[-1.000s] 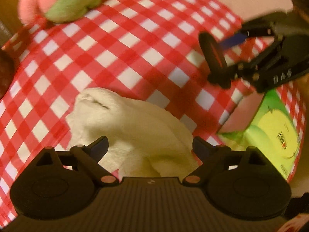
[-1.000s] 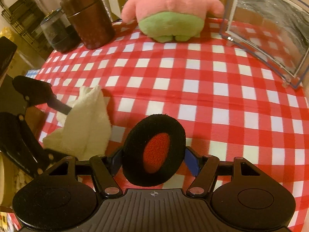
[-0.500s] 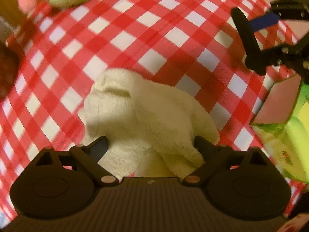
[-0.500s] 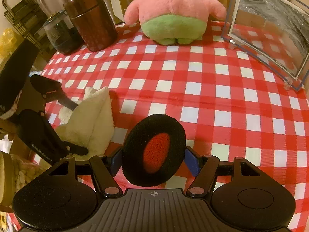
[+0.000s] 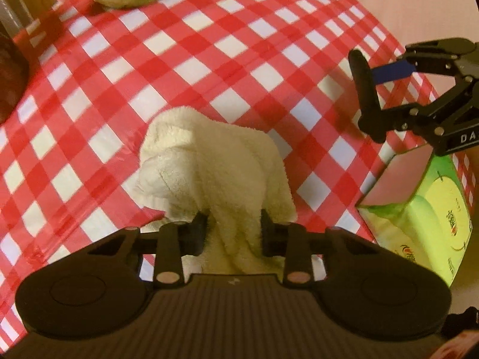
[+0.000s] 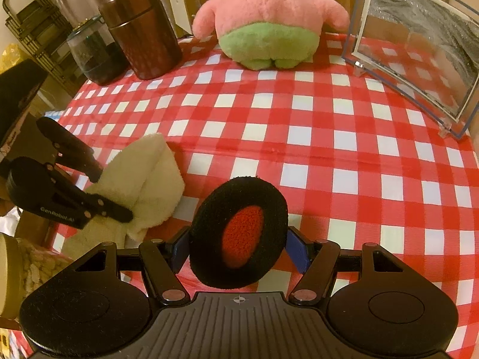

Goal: Organize soft objects
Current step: 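Grasp the cream towel with the left tool while the right tool holds the ear pad, then carry the towel and ear pad over to the cardboard box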

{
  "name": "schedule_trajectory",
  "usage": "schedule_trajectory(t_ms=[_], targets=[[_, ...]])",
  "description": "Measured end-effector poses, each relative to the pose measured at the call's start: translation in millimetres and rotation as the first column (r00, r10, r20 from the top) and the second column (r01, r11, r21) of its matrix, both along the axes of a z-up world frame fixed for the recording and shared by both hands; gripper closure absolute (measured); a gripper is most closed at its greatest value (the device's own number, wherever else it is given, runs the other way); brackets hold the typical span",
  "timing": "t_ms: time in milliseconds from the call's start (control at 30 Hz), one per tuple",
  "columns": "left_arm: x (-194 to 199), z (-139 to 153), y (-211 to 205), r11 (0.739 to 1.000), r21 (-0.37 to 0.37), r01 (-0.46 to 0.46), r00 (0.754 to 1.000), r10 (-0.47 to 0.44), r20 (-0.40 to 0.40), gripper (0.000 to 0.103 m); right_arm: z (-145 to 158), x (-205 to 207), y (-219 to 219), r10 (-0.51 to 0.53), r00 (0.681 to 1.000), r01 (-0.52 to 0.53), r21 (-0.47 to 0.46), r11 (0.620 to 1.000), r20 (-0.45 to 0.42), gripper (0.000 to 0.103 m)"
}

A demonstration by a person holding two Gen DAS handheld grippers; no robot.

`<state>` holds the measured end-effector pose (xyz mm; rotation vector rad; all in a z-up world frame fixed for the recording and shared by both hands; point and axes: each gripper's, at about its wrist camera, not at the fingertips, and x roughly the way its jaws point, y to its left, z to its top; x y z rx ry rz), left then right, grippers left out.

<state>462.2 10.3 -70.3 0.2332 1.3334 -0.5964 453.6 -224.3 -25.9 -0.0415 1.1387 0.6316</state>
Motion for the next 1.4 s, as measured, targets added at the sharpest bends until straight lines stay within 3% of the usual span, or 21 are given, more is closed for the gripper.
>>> schedule_trajectory(t_ms=[267, 633, 867, 1400], targets=[[-7, 44, 1, 0.996, -0.063, -0.059, 0.993, 0.065, 0.099, 0.075, 21, -6, 4, -0.029, 0.999, 0.030, -0.008, 1.000, 0.034, 0.036], [-37, 117, -20, 0.985, -0.145, -0.098, 0.969, 0.128, 0.213, 0.075, 77, -32, 0, -0.057, 0.994, 0.057, 0.001, 0.998, 0.091, 0.036], [-82, 151, -31, 0.973, -0.184, -0.138, 0.949, 0.183, 0.256, 0.075, 108, -70, -11, -0.064, 0.992, 0.064, 0.004, 0.998, 0.107, 0.036], [-214, 191, -46, 0.943, -0.259, -0.209, 0.888, 0.294, 0.353, 0.075, 151, -181, -35, -0.087, 0.986, 0.088, 0.001, 0.996, 0.140, 0.036]])
